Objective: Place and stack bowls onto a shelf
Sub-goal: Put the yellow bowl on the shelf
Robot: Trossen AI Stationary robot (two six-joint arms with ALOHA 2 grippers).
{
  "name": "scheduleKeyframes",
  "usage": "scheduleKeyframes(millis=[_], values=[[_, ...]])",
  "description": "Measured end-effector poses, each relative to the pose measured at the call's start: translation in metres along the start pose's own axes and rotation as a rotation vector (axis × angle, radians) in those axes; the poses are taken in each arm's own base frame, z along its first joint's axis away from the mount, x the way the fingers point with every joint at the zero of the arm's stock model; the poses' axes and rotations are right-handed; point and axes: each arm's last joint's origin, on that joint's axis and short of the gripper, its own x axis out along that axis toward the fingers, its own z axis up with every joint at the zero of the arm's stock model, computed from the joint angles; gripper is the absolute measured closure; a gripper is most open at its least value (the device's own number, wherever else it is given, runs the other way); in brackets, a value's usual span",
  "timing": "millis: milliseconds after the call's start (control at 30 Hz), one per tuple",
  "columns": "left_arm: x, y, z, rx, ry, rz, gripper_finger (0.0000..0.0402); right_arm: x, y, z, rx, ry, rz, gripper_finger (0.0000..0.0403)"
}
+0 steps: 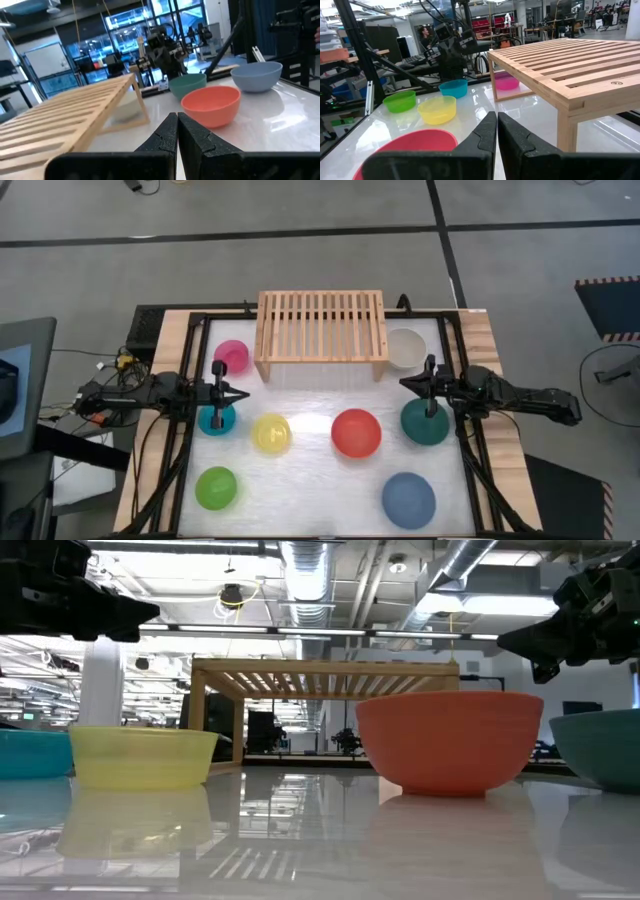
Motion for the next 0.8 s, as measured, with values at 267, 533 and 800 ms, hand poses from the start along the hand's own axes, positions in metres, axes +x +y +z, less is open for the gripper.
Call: scheduleKeyframes(millis=[267,533,800], values=[[0.000,-0.002,-0.006,-0.257,0.065,-0.024,0.0401,-0.001,-0.001,0.013,-0.068,-0.142,-0.051,0.0359],[0.005,-0.006,-0.017,-0.337,0.191,-0.044,0.0392,-0.005,-0.001,0.030,0.111,-0.333,-0.071,0.0359],[0.017,-0.012,-0.041,-0.472,0.485,-0.005,0.0305,-0.006,-0.013,0.032,0.006,-0.299,-0.363,0.0359]])
